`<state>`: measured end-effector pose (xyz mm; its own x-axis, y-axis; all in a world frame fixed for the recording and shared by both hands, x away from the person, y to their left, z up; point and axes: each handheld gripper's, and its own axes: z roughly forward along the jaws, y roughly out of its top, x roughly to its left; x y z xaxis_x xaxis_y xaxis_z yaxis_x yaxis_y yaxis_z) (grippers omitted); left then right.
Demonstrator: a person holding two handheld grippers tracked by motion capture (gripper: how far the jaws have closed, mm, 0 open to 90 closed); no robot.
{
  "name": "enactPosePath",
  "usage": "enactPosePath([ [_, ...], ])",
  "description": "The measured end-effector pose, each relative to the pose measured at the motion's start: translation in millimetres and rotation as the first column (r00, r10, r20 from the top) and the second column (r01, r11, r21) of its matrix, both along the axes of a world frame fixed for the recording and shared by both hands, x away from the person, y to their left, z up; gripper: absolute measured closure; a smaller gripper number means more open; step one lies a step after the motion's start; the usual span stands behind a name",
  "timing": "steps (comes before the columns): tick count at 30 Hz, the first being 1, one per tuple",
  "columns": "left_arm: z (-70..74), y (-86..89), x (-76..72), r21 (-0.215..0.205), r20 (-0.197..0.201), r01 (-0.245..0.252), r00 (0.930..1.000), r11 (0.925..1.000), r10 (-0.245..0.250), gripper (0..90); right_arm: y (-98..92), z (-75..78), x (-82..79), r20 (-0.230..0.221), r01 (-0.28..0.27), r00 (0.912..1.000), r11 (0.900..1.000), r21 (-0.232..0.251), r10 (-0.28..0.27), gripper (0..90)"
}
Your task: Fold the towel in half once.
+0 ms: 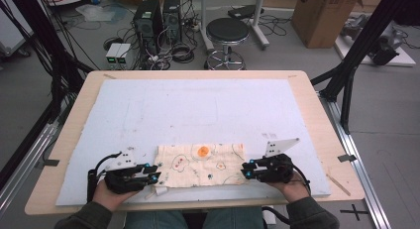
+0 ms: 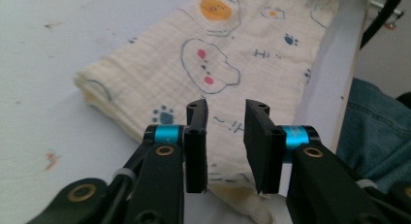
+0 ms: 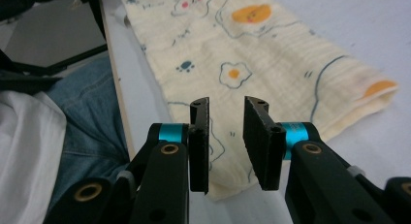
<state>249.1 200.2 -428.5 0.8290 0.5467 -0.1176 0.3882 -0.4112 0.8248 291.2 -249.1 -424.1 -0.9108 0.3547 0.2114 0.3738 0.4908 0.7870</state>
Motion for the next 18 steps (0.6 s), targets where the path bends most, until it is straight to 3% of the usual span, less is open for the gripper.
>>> enactPosePath([
  [5, -7.9, -2.6, 1.3, 0.054, -0.019, 0.022, 0.9996, 0.9983, -0.021, 75.1, 6.0, -13.6, -0.2, -0.027, -0.027, 0.9993, 0.997, -0.066, 0.025, 72.5],
  [7, -10.1, -2.1, 1.9, 0.072, -0.025, 0.02, 0.9995, 0.9972, -0.018, 75.1, 5.2, -16.1, 0.0, -0.032, -0.03, 0.9991, 0.997, -0.069, 0.027, 72.8],
  [18, -13.9, 0.0, 1.3, 0.088, -0.032, 0.019, 0.9994, 0.9959, -0.016, 75.6, 2.5, -19.2, -2.7, -0.027, -0.029, 0.9993, 0.995, -0.092, 0.026, 73.4],
])
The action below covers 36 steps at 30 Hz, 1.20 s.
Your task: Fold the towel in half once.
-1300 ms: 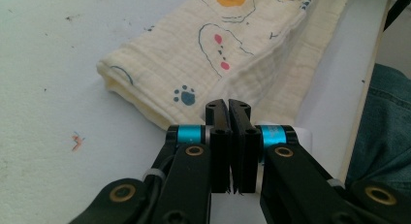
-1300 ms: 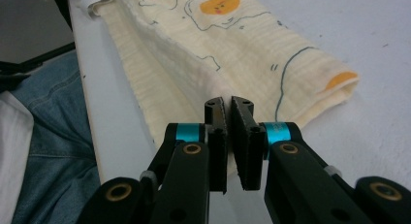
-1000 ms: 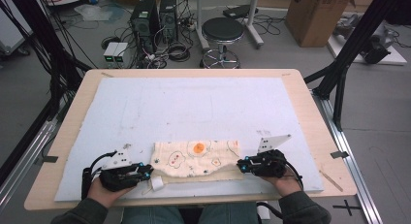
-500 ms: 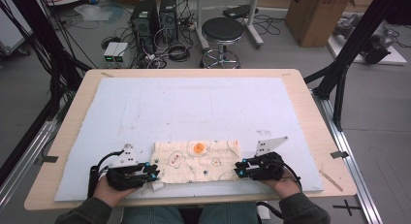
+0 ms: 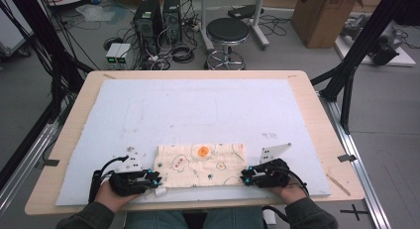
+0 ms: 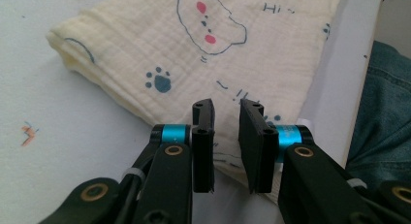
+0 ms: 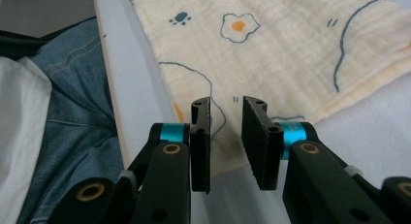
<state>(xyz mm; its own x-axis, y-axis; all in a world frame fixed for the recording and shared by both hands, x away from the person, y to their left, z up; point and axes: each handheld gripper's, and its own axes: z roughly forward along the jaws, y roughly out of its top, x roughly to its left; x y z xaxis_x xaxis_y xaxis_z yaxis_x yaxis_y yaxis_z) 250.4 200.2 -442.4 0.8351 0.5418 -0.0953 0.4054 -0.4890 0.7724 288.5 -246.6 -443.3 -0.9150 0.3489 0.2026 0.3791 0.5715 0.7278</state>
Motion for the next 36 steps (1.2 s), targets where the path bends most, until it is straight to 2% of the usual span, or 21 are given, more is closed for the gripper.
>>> enactPosePath([
  [6, 0.0, -0.6, -2.5, 0.02, 0.02, -0.002, 0.9998, 0.9998, 0.002, 76.5, -1.0, -0.1, -4.4, 0.016, 0.013, 0.9998, 1.0, -0.009, -0.013, 73.5],
  [11, 1.1, 0.0, -1.5, 0.014, 0.016, 0.002, 0.9999, 0.9999, -0.002, 74.7, -1.0, -1.1, -3.5, 0.018, 0.01, 0.9998, 1.0, 0.002, -0.01, 73.2],
  [15, 3.3, 2.2, -0.9, -0.019, 0.018, -0.005, 0.9998, 0.9998, 0.006, 71.2, -0.5, 1.5, -4.9, 0.034, 0.008, 0.9994, 1.0, 0.009, -0.008, 69.4],
  [18, 4.6, 3.5, 0.6, -0.042, 0.021, -0.008, 0.9997, 0.9991, 0.009, 69.5, -2.1, 5.8, -4.2, 0.043, 0.021, 0.9988, 0.998, 0.055, -0.023, 65.7],
  [24, 6.9, 5.1, 4.5, -0.079, 0.026, -0.016, 0.9995, 0.9967, 0.018, 67.7, -0.3, 11.6, 0.9, 0.052, 0.04, 0.9976, 0.994, 0.104, -0.045, 60.3],
  [36, 12.2, 8.0, 8.6, -0.128, 0.029, -0.042, 0.9985, 0.9908, 0.046, 62.5, 6.3, 16.8, 14.3, 0.038, 0.062, 0.997, 0.992, 0.11, -0.067, 54.4],
])
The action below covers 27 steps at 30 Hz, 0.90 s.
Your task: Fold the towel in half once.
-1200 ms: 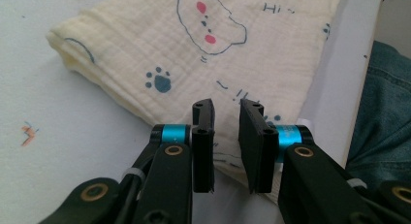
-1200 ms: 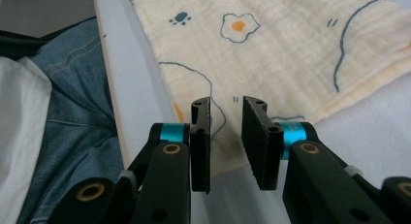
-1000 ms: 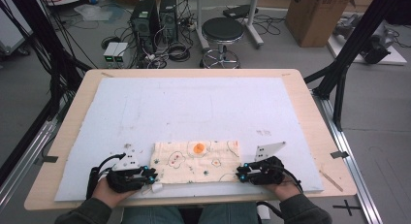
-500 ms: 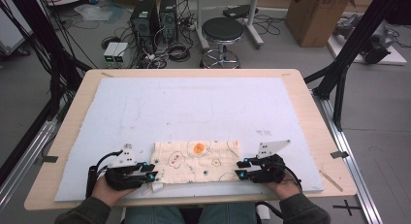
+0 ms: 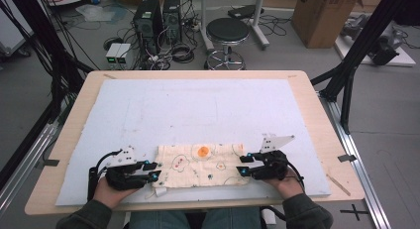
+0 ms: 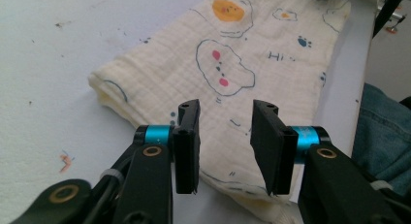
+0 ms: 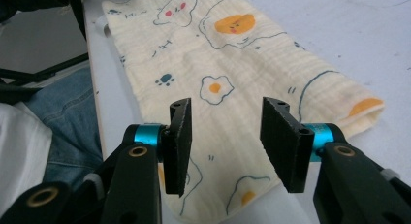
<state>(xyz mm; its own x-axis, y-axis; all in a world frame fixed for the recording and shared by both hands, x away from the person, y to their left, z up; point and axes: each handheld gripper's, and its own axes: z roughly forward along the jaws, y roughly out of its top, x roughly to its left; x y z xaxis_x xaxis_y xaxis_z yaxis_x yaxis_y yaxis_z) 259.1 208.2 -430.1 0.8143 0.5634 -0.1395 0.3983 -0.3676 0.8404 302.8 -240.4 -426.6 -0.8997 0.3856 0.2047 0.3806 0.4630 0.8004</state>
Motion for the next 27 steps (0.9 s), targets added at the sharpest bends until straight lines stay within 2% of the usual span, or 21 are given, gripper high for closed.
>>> enactPosePath([
  [13, 4.9, 2.4, 5.9, -0.015, 0.005, -0.012, 0.9999, 0.9998, 0.012, 58.3, 8.5, 3.6, 14.0, 0.003, 0.016, 0.9999, 1.0, 0.0, -0.016, 49.1],
  [27, 14.4, 3.4, 18.7, -0.031, 0.032, -0.042, 0.9985, 0.9986, 0.043, 53.8, 5.3, 7.1, 23.3, 0.008, 0.053, 0.9986, 0.999, 0.003, -0.053, 41.0],
])
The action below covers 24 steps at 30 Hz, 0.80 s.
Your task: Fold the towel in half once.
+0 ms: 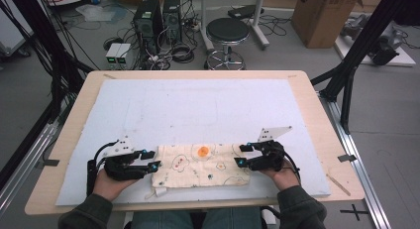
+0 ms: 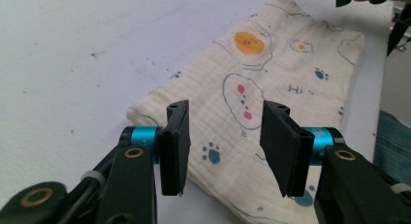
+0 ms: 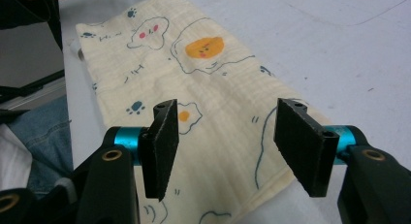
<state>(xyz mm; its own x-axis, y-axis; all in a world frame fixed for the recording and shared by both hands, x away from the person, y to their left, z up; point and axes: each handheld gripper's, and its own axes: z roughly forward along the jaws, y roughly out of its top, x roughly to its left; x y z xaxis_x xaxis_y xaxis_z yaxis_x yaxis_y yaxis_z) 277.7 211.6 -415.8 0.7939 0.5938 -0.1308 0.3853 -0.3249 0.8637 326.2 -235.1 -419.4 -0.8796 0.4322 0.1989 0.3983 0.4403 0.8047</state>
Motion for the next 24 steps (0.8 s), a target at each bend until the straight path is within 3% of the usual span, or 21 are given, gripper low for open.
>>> enactPosePath([
  [8, 7.4, -2.0, 8.8, 0.006, 0.016, -0.007, 0.9998, 1.0, 0.007, 51.6, -1.5, 4.2, 6.3, 0.008, 0.02, 0.9998, 1.0, 0.005, -0.02, 39.4],
  [14, 16.2, -3.5, 17.3, -0.015, 0.041, -0.021, 0.9989, 0.9997, 0.022, 51.0, -2.4, 7.2, 11.8, 0.015, 0.029, 0.9995, 0.999, 0.014, -0.029, 39.2],
  [24, 21.2, -9.6, 34.0, -0.023, 0.037, -0.016, 0.9992, 0.9996, 0.017, 49.3, 2.9, 11.8, 24.8, 0.016, 0.027, 0.9995, 1.0, 0.015, -0.027, 38.6],
])
